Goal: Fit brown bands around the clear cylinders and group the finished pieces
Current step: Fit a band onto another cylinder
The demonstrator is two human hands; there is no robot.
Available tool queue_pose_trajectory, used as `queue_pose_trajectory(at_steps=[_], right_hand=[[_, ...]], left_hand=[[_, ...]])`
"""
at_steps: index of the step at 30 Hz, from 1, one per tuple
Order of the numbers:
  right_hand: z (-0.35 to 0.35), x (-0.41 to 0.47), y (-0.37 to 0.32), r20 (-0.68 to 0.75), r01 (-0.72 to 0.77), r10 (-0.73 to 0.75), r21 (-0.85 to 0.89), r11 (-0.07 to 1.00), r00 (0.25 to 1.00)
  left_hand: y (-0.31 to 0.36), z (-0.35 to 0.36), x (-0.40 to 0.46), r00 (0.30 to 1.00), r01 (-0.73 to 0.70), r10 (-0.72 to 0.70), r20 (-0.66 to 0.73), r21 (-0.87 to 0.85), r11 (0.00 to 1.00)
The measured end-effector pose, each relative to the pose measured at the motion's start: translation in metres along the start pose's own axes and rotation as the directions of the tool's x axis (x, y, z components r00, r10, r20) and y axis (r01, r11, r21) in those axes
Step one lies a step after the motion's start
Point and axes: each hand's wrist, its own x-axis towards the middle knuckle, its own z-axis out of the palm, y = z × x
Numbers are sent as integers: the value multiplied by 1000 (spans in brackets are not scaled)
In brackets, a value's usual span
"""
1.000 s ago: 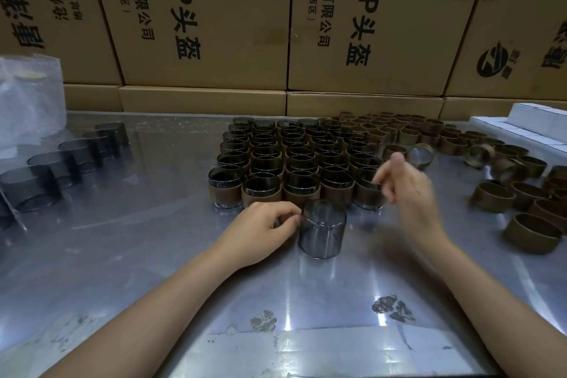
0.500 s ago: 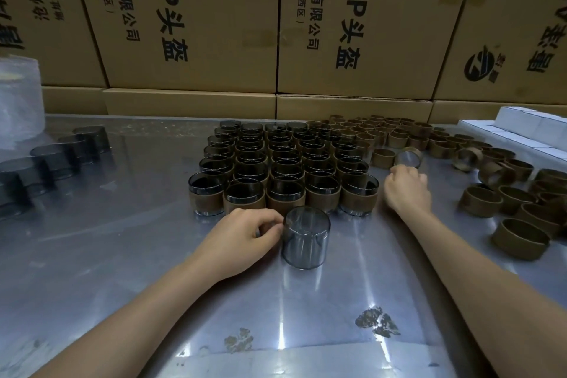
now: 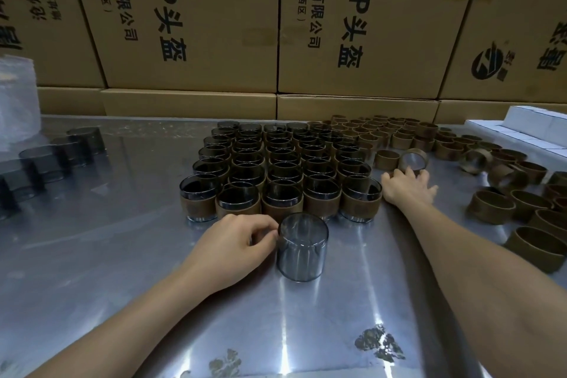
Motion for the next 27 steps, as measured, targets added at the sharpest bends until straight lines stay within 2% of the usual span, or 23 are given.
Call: queue_pose_trajectory(at_steps=[5, 11, 14, 20, 25, 27], right_hand=[[3, 5, 0, -7, -20, 20, 51, 998, 1000], [4, 0, 0, -219, 109, -101, 26, 994, 971], [2, -9, 1, -384, 177, -159, 13, 984, 910], [-1, -47, -1, -607, 347, -198, 137, 928, 770], [-12, -84, -9, -702, 509, -156, 327, 797, 695], [-21, -101, -16, -762, 595, -179, 313, 740, 622]], left_hand=[[1, 0, 1, 1000, -2, 2, 8, 34, 999], [0, 0, 4, 1000, -6, 6, 18, 35, 999], [0, 0, 4, 1000, -14, 14, 18, 26, 1000], [2, -1, 4, 1000, -22, 22, 20, 38, 999], [2, -3, 2, 999, -28, 27, 27, 28, 999], [2, -5, 1, 1000, -18, 17, 23, 16, 1000]])
